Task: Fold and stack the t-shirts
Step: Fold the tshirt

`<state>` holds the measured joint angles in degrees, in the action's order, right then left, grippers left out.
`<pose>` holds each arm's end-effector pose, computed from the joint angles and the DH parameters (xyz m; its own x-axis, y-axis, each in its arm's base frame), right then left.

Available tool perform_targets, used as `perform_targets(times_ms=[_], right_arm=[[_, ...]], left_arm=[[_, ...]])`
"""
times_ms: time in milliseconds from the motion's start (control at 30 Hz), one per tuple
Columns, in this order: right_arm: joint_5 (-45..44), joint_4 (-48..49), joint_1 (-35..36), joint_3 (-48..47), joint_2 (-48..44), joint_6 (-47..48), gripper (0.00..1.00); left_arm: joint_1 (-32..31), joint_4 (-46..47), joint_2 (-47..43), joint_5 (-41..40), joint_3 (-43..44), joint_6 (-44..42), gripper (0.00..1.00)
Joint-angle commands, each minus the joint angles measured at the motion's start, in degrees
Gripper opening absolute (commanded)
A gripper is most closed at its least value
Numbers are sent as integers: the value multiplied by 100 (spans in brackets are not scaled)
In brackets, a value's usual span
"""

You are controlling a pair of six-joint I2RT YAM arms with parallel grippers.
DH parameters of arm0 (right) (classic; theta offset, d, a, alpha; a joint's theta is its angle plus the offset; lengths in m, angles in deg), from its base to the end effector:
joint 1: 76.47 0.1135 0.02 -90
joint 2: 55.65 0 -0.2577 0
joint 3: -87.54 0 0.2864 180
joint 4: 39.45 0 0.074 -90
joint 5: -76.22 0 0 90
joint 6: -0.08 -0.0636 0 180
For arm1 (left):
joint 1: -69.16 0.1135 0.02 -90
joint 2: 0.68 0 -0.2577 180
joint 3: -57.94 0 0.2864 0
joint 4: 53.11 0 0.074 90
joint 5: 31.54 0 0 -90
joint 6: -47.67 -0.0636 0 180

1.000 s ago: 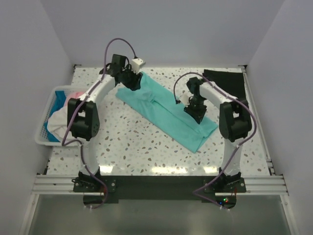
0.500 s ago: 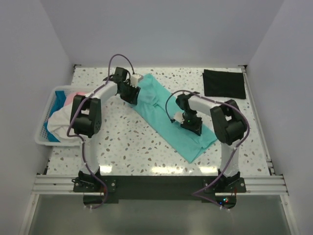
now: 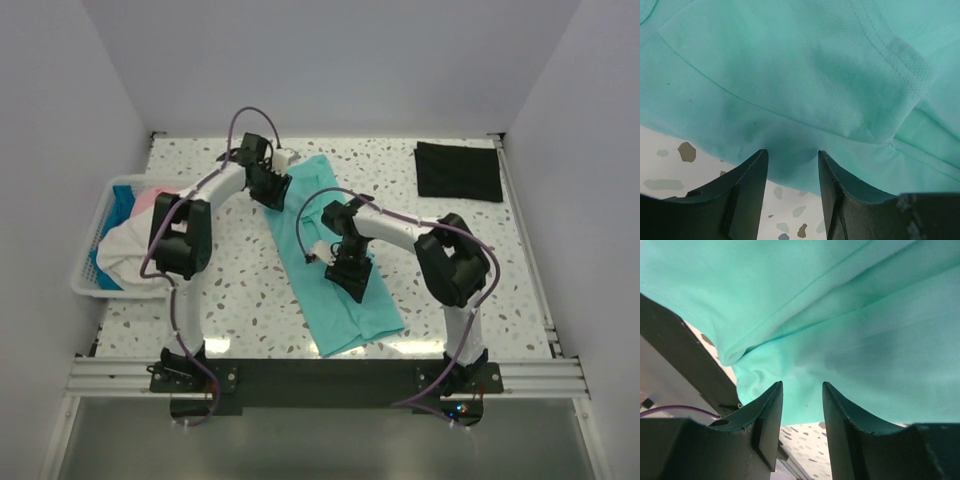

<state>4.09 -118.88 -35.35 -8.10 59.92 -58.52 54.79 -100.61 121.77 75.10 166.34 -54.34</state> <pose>0.2724 0.2637 0.1156 -0.3279 -0.9445 -0.0189 -0.8894 0.3019 0.3432 0.4802 -0.1418 0.1428 -0.7561 0.3995 -0.5184 0.5391 0.8293 -0.1471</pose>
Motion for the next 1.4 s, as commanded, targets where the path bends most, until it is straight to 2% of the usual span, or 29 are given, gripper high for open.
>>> perform_targets(times_ms=[0, 167, 367, 467, 600, 767, 833, 867, 900, 933, 967, 1000, 1033, 1067, 1100, 1133, 1233, 1333, 1367], right_arm=[[481, -430, -253, -232, -447, 7, 42], [367, -430, -842, -171, -649, -2, 41], [419, -272, -1388, -250, -650, -186, 39], [297, -44, -1397, -285, -729, -309, 39], [244, 158, -1396, -425, -667, -397, 38], [217, 457, -1414, -890, -930, -380, 37], [173, 537, -1440, -1275, -1106, -328, 42], [130, 572, -1441, -1382, -1350, -240, 43], [68, 668, -1441, -1531, -1475, -178, 45], [33, 747, -1441, -1559, -1650, -108, 49], [-11, 852, -1432, -1559, -1965, -12, 55], [-125, 1192, -1432, -1455, -2185, 15, 63], [-143, 1431, -1432, -1332, -2397, 33, 76], [-117, 1712, -1423, -1165, -2842, 129, 81], [-56, 2210, -1423, -833, -3056, 173, 88], [110, 2459, -1414, -673, -3241, 200, 99], [811, 3085, -1353, -103, -3935, 375, 99], [1751, 2762, -1300, 470, -4551, 1392, 99], [1773, 2482, -1169, 628, -4665, 1900, 99]], left_arm=[[-83, -81, 357, -328, 150, -161, 49], [-136, -248, 1183, -399, 896, -451, 46], [-364, -372, 2431, -5, 2917, -986, 45], [-435, 294, 2626, 181, 3543, -1189, 51], [-356, 1848, 2126, 242, 3307, -980, 63], [-31, 2809, 747, 1112, 2499, -250, 78], [-13, 2784, 9, 1348, 2244, -319, 87], [-4, 2697, -263, 1455, 1851, -502, 90], [-4, 2652, -849, 1569, 1612, -617, 100], [-4, 2635, -1185, 1805, 1271, -731, 100], [-4, 2678, -1511, 1903, 623, -985, 100], [-4, 2687, -2210, 1991, 217, -1196, 100], [-13, 2731, -2574, 2096, -153, -1364, 100], [-22, 2914, -2934, 2123, -905, -1618, 100], [-31, 2863, -3582, 2176, -1208, -1820, 100], [-22, 2872, -3910, 2263, -1533, -1996, 100], [-74, 2829, -5045, 2378, -2720, -2550, 100], [-381, 1268, -5758, 2632, -3363, -4199, 100], [-452, 524, -6020, 2677, -3573, -4900, 100]])
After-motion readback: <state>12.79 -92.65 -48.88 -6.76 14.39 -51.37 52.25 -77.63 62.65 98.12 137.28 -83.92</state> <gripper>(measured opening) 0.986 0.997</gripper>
